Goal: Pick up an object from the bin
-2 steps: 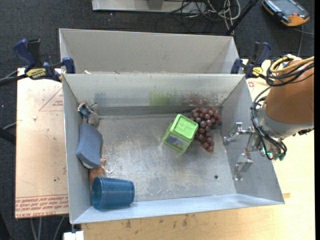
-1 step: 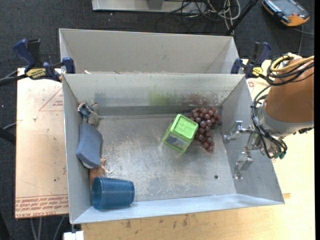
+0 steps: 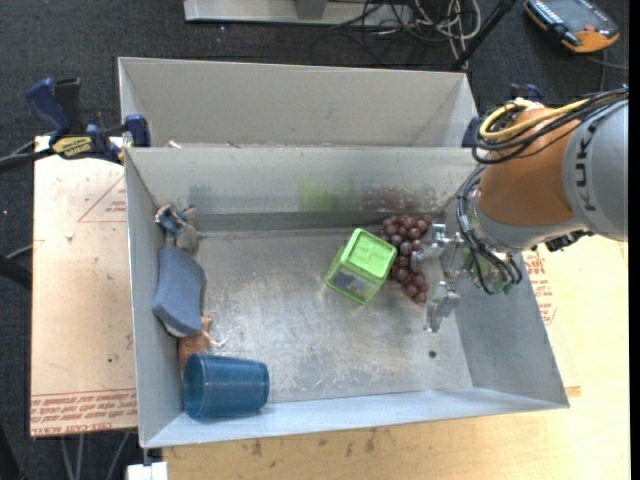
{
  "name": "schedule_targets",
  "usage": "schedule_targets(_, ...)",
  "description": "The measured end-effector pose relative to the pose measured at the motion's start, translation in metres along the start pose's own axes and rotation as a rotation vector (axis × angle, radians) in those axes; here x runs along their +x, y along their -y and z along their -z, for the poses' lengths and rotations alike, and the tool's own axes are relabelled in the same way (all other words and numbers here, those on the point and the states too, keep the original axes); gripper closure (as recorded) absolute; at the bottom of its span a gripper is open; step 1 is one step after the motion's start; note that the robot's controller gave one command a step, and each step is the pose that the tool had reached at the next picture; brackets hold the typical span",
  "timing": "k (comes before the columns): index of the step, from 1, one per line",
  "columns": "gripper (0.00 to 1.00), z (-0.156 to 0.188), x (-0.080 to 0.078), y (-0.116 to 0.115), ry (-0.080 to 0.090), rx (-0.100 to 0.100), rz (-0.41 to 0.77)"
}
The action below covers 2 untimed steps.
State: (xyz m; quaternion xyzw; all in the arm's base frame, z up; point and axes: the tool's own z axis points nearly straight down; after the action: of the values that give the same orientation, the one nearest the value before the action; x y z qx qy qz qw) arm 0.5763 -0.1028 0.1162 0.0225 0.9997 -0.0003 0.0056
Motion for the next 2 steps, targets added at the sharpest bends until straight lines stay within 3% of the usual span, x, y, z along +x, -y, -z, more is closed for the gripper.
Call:
schedule_targets(1, 0.0, -0.022, -0.019, 0.004, -0.011, -0.002, 0.056)
schedule_targets(2, 0.0, -0.012, -0.044, 0.005, -0.019, -0.001, 0.214)
